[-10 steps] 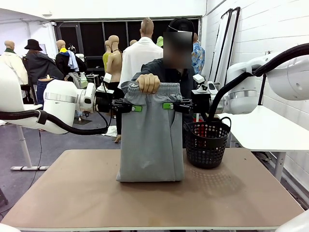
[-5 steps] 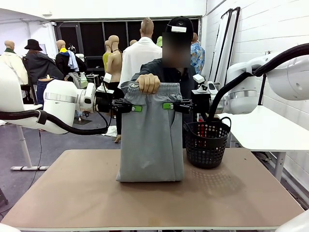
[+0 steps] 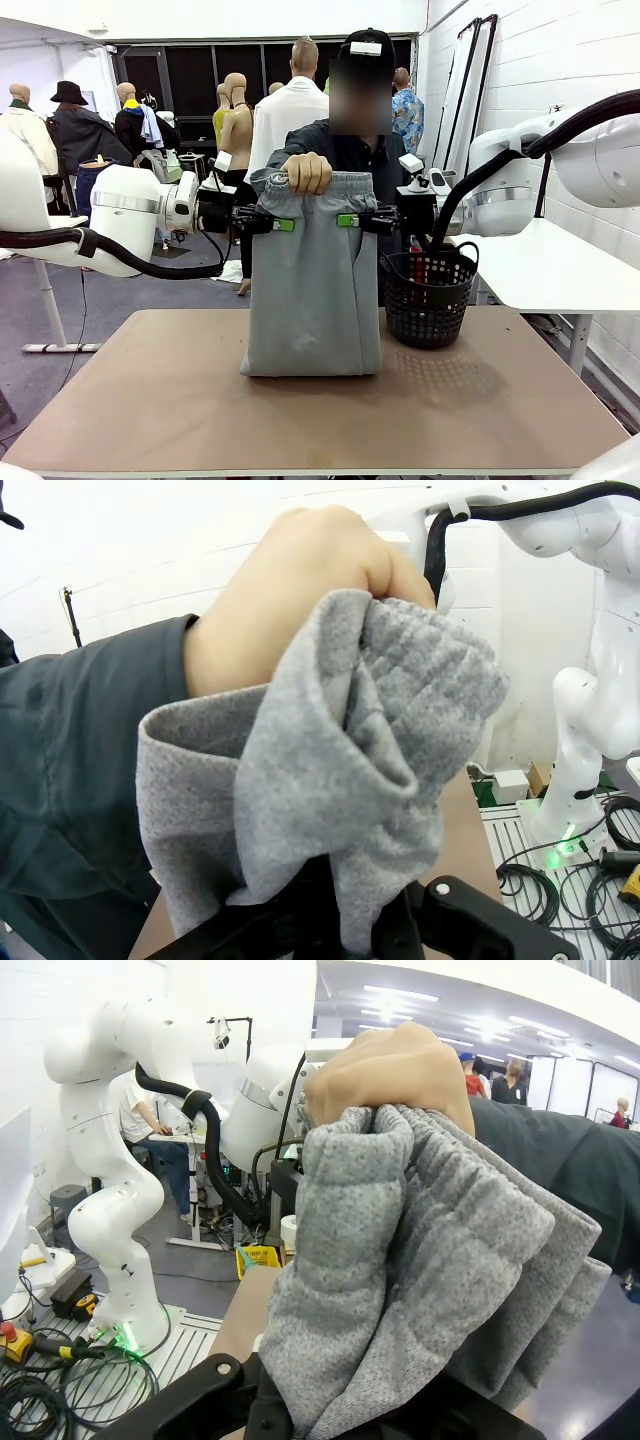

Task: Fold the training pants.
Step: Release the ends of the Training pants and then grab the overlapped ends.

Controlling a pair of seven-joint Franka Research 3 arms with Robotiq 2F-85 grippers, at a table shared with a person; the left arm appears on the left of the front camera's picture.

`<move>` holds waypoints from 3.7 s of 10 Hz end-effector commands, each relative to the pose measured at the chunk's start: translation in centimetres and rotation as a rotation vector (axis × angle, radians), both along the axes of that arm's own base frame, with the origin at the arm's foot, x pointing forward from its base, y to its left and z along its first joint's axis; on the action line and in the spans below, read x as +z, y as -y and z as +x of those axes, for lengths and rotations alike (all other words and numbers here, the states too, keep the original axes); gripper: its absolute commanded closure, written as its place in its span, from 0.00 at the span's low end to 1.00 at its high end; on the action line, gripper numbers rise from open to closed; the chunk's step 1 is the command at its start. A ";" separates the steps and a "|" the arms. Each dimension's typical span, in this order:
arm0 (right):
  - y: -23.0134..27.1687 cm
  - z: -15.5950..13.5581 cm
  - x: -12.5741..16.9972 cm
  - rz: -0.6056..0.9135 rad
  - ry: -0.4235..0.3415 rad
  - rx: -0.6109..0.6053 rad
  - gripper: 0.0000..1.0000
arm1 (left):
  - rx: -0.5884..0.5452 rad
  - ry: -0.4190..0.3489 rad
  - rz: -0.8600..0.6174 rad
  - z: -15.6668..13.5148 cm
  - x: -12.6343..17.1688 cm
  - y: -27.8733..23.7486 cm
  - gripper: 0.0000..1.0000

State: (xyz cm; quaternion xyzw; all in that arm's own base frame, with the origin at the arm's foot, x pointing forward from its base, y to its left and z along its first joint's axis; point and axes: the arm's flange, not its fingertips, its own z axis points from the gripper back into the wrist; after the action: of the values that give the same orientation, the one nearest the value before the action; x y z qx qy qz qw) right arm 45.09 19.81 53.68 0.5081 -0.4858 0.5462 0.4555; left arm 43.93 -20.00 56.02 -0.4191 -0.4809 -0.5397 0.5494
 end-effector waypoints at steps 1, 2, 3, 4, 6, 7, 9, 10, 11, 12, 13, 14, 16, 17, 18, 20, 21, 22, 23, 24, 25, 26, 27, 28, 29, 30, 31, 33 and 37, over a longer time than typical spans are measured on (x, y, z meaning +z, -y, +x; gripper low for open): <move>-0.2 -0.3 0.1 -0.015 -0.040 0.023 0.75 | -0.021 -0.013 -0.015 -0.5 0.2 -0.3 0.64; -0.2 -0.3 0.2 -0.019 -0.054 0.025 0.58 | -0.016 -0.015 -0.030 -0.5 0.2 -0.4 0.44; -0.2 -0.4 0.3 -0.024 -0.065 0.028 0.40 | -0.012 -0.022 -0.035 -0.5 0.2 -0.6 0.24; -0.1 -0.4 0.4 -0.025 -0.072 0.029 0.21 | -0.010 -0.028 -0.038 -0.5 0.1 -0.6 0.04; -0.1 -0.3 0.4 -0.024 -0.084 0.029 0.00 | -0.005 -0.035 -0.034 -0.4 0.1 -0.7 0.00; -0.2 -0.2 0.4 -0.025 -0.087 0.029 0.00 | 0.000 -0.037 -0.038 -0.3 0.1 -0.7 0.00; -0.2 -0.1 0.4 -0.032 -0.088 0.026 0.00 | 0.011 -0.036 -0.041 -0.2 0.1 -0.8 0.00; -0.1 -0.1 0.4 -0.033 -0.090 0.023 0.00 | 0.017 -0.036 -0.043 -0.1 0.2 -0.9 0.00; -0.1 0.0 0.4 -0.034 -0.092 0.017 0.00 | 0.022 -0.040 -0.044 0.0 0.3 -0.9 0.00; -0.1 0.1 0.4 -0.037 -0.086 0.009 0.00 | 0.034 -0.028 -0.041 0.0 0.3 -1.0 0.00; -0.1 0.1 0.4 -0.037 -0.075 0.000 0.00 | 0.045 -0.025 -0.044 -0.1 0.4 -1.0 0.00; 0.0 0.0 0.3 -0.047 -0.068 -0.009 0.00 | 0.043 -0.023 -0.049 -0.1 0.4 -1.0 0.00; 0.1 0.0 0.4 -0.055 -0.076 -0.026 0.00 | 0.051 -0.018 -0.055 -0.3 0.5 -1.2 0.00; 0.5 -0.2 0.4 -0.060 -0.074 -0.038 0.00 | 0.062 -0.017 -0.055 -0.5 0.6 -1.4 0.00; 1.0 -0.5 0.4 -0.063 -0.072 -0.056 0.00 | 0.077 -0.019 -0.053 -0.8 0.7 -1.9 0.00; 2.1 -1.0 0.4 -0.064 -0.073 -0.087 0.00 | 0.112 -0.019 -0.061 -1.2 0.8 -2.9 0.00; 2.6 -1.3 0.3 -0.070 -0.076 -0.104 0.00 | 0.126 -0.018 -0.059 -1.5 0.7 -3.3 0.00; 3.1 -1.5 0.4 -0.072 -0.073 -0.117 0.00 | 0.138 -0.018 -0.062 -1.7 0.6 -3.6 0.00; 3.4 -1.6 0.4 -0.072 -0.069 -0.128 0.00 | 0.149 -0.018 -0.064 -1.8 0.4 -3.9 0.00; 3.8 -1.9 0.5 -0.072 -0.066 -0.139 0.00 | 0.160 -0.018 -0.067 -2.1 0.3 -4.1 0.00; 4.1 -2.1 0.5 -0.068 -0.064 -0.157 0.00 | 0.174 -0.015 -0.067 -2.2 0.3 -4.1 0.00; 4.4 -2.3 0.5 -0.061 -0.061 -0.175 0.00 | 0.199 -0.003 -0.055 -2.2 0.2 -4.0 0.00; 4.8 -2.5 0.5 -0.052 -0.053 -0.199 0.00 | 0.223 0.005 -0.050 -2.3 0.2 -4.0 0.00; 5.0 -2.7 0.6 -0.046 -0.044 -0.227 0.00 | 0.246 0.014 -0.058 -2.3 0.2 -4.0 0.00; 5.2 -2.9 0.7 -0.032 -0.044 -0.253 0.00 | 0.263 0.021 -0.073 -2.4 0.3 -3.9 0.00; 5.3 -3.0 0.7 -0.029 -0.039 -0.297 0.00 | 0.277 0.028 -0.082 -2.4 0.3 -3.8 0.00; 5.3 -3.0 0.7 -0.017 -0.043 -0.321 0.00 | 0.287 0.031 -0.085 -2.3 0.2 -3.9 0.00; 5.1 -3.2 0.6 0.003 -0.085 -0.318 0.00 | 0.282 0.021 -0.094 -2.2 0.1 -3.9 0.00; 5.3 -3.2 0.4 0.014 -0.170 -0.226 0.00 | 0.270 0.010 -0.089 -1.7 -0.1 -3.9 0.00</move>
State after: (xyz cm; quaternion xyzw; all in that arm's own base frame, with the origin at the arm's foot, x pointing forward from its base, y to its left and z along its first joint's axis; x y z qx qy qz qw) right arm 42.01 14.80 54.24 0.4782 -0.5160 0.4524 0.5481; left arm 42.17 -15.81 56.34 -0.3702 -0.5494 -0.4451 0.6026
